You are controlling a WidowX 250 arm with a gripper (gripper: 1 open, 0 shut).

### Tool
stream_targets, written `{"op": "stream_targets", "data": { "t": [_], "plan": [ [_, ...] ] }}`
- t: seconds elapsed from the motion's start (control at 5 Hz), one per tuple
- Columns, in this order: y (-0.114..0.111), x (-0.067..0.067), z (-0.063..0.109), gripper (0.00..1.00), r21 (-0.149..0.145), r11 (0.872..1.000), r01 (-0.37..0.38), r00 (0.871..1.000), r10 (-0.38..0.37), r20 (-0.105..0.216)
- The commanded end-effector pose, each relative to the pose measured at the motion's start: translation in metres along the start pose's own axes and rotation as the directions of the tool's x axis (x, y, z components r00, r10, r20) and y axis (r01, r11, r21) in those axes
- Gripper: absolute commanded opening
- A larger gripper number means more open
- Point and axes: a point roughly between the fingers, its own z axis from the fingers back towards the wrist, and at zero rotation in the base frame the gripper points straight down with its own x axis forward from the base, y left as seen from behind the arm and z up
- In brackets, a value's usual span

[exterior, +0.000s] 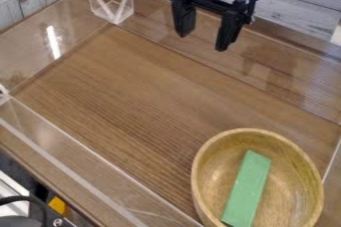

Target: Remove the green block from inside the brown bowl and put it on the table

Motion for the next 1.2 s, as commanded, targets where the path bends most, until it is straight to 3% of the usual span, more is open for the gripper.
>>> {"op": "stream_targets", "data": {
  "t": [0.0, 0.4, 0.6, 1.0],
  "plan": [
    [-0.013, -0.010, 0.001, 1.00, -0.012, 1.000, 0.019, 1.000, -0.019, -0.012],
    [-0.053, -0.050, 0.011, 1.00, -0.046, 0.998, 0.031, 1.000, -0.031, -0.003],
    [-0.058, -0.067, 0.014, 1.00, -0.061, 0.998, 0.015, 1.000, -0.015, -0.002],
    [-0.073, -0.059, 0.004, 1.00, -0.080, 0.993, 0.086, 0.996, -0.086, 0.001]
  ]
}}
